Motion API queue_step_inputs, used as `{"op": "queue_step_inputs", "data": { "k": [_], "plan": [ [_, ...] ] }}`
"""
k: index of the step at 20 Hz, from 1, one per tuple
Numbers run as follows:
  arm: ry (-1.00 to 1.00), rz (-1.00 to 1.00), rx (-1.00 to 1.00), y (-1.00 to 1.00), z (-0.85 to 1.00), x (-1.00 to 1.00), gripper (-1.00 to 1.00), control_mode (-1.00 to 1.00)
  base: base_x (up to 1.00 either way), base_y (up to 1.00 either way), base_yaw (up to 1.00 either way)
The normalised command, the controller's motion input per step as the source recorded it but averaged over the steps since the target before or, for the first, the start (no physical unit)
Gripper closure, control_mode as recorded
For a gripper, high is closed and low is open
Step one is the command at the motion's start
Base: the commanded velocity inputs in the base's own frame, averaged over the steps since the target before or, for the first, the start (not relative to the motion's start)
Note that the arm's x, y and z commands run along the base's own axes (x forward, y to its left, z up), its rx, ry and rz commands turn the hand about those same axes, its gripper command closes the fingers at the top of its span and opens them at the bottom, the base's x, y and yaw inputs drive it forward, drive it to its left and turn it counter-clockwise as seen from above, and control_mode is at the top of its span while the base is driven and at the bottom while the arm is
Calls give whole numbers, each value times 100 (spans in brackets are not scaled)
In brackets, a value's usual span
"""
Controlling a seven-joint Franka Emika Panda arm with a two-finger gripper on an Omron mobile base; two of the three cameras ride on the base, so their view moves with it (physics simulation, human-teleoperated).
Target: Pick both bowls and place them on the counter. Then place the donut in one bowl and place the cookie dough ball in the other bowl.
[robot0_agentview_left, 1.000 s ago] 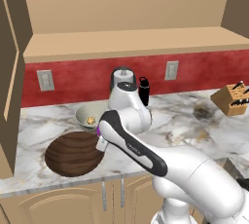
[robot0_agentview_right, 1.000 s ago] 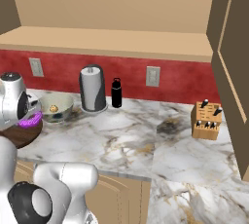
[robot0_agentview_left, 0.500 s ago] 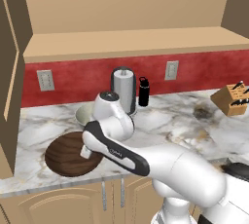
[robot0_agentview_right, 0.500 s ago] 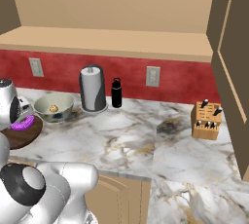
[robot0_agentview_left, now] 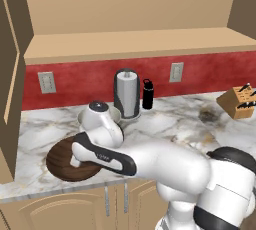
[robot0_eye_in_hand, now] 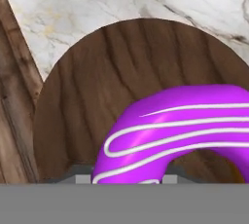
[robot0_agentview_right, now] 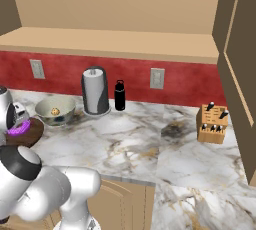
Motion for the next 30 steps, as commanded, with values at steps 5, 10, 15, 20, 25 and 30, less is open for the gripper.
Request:
{"op": "queue_step_inputs", "data": {
  "k": [5,10,15,20,25,30],
  "plan": [
    [0,-3,0,21,-28,20,100,-100,0,0,0],
    [3,-5,0,9,-27,3,100,-100,0,0,0],
    [4,-7,0,12,-32,10,100,-100,0,0,0],
    [0,-2,0,14,-25,15,100,-100,0,0,0],
    [0,-2,0,18,-16,8,100,-100,0,0,0],
    [0,-2,0,14,-8,0,100,-100,0,0,0]
  ]
}}
